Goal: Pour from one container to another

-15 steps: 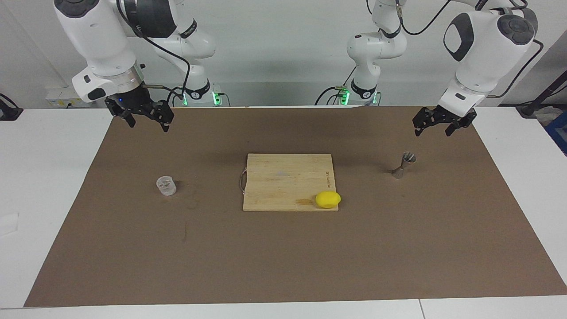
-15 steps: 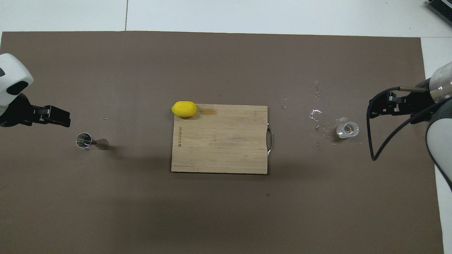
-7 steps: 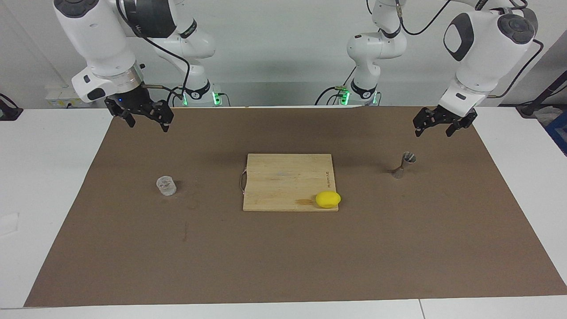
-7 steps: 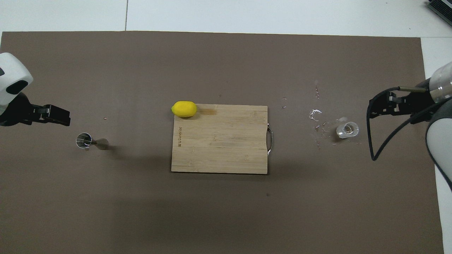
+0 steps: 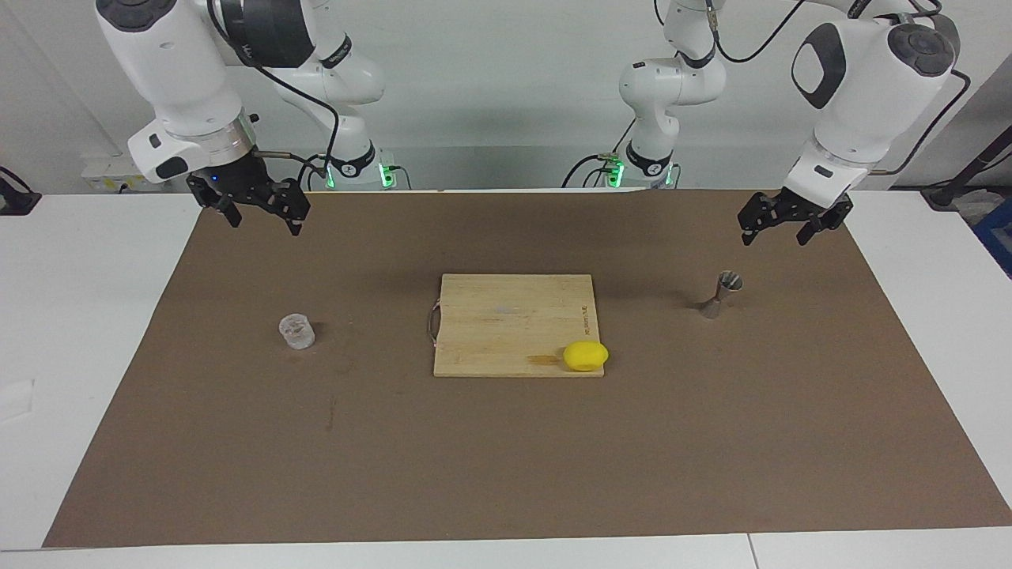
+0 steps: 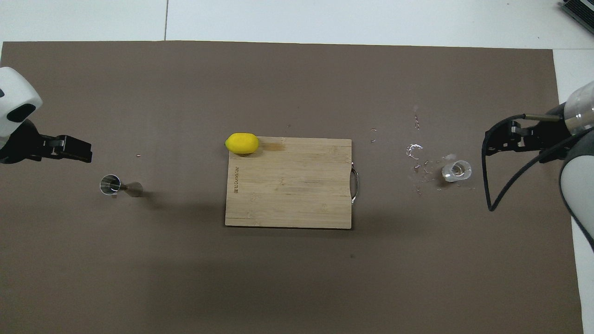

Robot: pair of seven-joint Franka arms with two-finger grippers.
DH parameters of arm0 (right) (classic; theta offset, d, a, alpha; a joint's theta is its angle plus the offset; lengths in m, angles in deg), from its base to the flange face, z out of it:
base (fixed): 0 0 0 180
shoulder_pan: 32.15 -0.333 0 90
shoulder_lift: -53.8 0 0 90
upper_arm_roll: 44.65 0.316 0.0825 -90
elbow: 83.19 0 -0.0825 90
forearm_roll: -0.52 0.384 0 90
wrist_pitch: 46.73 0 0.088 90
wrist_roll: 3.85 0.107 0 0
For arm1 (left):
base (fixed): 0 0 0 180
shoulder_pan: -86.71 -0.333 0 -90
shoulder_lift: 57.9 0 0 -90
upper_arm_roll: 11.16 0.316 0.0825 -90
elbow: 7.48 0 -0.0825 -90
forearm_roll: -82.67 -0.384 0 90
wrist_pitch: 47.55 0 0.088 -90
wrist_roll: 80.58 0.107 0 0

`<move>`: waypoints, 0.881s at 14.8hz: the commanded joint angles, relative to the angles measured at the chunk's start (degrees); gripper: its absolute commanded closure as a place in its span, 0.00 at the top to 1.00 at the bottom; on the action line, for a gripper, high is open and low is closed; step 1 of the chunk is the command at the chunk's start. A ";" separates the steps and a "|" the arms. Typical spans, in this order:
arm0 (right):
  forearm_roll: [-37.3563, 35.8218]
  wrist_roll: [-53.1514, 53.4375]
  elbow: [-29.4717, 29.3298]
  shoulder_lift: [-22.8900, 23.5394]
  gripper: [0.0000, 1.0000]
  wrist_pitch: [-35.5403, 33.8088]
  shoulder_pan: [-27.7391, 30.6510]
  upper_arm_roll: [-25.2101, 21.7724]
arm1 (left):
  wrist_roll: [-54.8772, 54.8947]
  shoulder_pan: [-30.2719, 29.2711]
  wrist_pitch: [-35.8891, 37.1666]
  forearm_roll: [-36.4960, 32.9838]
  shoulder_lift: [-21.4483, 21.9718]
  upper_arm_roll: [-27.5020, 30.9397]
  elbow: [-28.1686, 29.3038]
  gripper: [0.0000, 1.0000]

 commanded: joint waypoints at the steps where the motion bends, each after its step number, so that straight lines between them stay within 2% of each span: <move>1: 0.26 -0.84 -0.28 0.22 1.00 -0.38 0.64 0.27 | 0.08 -1.52 -5.12 0.62 0.65 0.39 2.25 1.00; 6: 0.26 -0.84 -0.28 0.22 1.00 -0.38 0.64 0.27 | -0.54 -3.46 -19.18 0.62 -0.49 0.48 6.55 1.00; 13: 0.26 -0.84 -0.37 0.22 1.00 -0.38 0.64 0.27 | -2.03 -5.40 -25.70 0.18 -0.14 0.39 10.95 1.00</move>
